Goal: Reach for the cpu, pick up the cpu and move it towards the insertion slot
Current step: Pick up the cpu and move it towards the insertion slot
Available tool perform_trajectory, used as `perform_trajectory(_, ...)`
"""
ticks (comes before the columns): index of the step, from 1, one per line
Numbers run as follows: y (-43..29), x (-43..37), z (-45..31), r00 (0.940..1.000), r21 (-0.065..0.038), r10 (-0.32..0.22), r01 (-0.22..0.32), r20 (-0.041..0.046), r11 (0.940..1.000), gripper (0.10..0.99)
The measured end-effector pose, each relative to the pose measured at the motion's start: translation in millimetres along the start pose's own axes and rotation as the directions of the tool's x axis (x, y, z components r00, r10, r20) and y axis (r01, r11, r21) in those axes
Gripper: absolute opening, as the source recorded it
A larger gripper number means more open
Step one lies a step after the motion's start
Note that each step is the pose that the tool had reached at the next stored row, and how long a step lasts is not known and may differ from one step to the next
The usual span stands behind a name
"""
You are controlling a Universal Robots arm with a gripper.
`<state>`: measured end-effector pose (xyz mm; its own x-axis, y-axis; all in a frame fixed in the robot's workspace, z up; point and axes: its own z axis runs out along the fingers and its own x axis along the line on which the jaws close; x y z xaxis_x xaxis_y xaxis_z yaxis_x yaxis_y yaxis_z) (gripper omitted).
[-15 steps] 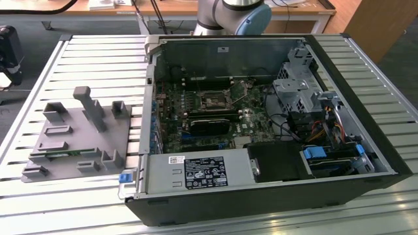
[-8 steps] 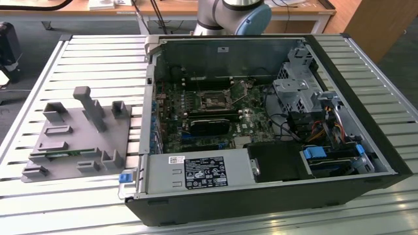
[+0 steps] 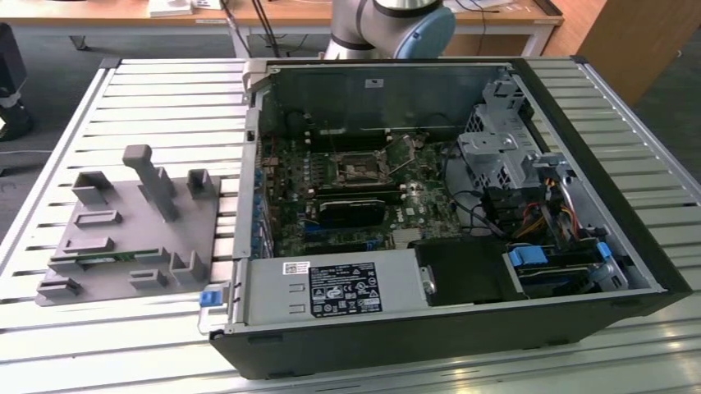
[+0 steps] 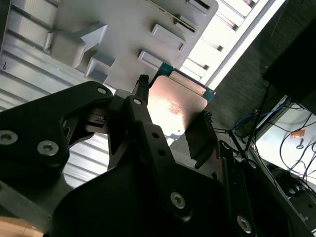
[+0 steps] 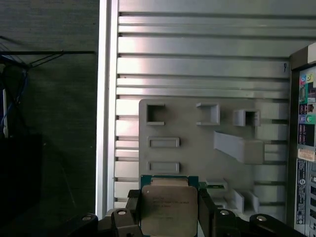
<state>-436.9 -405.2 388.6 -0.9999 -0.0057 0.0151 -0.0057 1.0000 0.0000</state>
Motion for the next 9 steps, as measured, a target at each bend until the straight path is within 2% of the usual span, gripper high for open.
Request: perform_trajectory(9,0.4,0.0,-23.6,1.0,0.004,0.0,0.0,0.0,1.0,0.545)
